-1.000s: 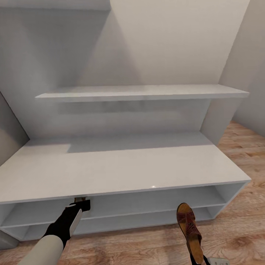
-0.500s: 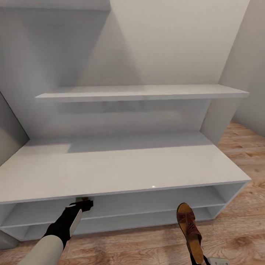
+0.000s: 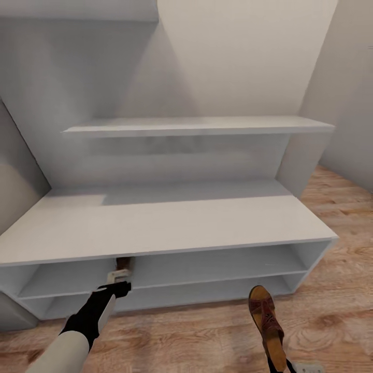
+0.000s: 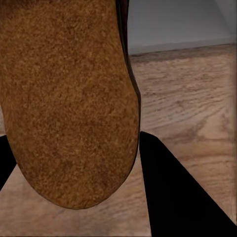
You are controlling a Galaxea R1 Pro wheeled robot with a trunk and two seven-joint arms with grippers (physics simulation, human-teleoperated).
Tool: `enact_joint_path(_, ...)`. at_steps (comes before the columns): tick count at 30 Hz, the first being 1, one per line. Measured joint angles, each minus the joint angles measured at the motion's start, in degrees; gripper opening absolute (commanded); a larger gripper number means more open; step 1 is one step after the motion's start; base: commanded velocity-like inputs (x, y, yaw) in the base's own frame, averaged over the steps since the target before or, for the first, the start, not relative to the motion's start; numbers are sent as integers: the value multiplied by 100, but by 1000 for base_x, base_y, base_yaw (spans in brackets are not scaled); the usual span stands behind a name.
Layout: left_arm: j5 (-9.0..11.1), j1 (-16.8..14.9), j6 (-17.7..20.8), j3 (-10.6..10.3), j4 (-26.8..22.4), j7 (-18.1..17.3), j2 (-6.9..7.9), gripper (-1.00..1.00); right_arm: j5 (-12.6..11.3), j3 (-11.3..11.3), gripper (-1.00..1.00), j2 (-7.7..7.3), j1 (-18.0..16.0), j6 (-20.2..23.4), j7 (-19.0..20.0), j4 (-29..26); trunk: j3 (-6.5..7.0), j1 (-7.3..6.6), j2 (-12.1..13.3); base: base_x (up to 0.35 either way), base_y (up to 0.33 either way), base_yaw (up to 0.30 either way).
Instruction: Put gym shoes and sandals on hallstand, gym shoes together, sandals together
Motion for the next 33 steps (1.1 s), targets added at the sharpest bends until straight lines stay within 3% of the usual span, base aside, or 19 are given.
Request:
enact_joint_path(17,-4,40,-108,-2,12,-13,22,100,2,3,-100,0,0,0,-1,2,0,0,0,-333,52,0)
enact_joint_path(20,-20,363,-602,3,34,-40,59,100,1,6,-100,0,-1,1,1,6,-1,0,0,-306,175,0)
enact_joint_path(27,-13,901,-1184,9,58,-267,234,100,3,10,-100,2,0,0,1,10,0,0,0,-284,209,0)
enact_joint_path(29,9,1127,-1477,40,82,-541,377,100,3,11,-100,5,-2,0,0,16,0,-1,0,-253,230,0)
enact_joint_path(30,23,1372,-1795,51,95,-896,546,100,0,7,-100,8,-1,1,0,19,-1,-1,0,-230,240,0)
enact_joint_path(33,33,1660,-2087,104,102,-1187,675,100,2,9,-100,9,-1,1,3,20,-1,-1,0,-212,251,0)
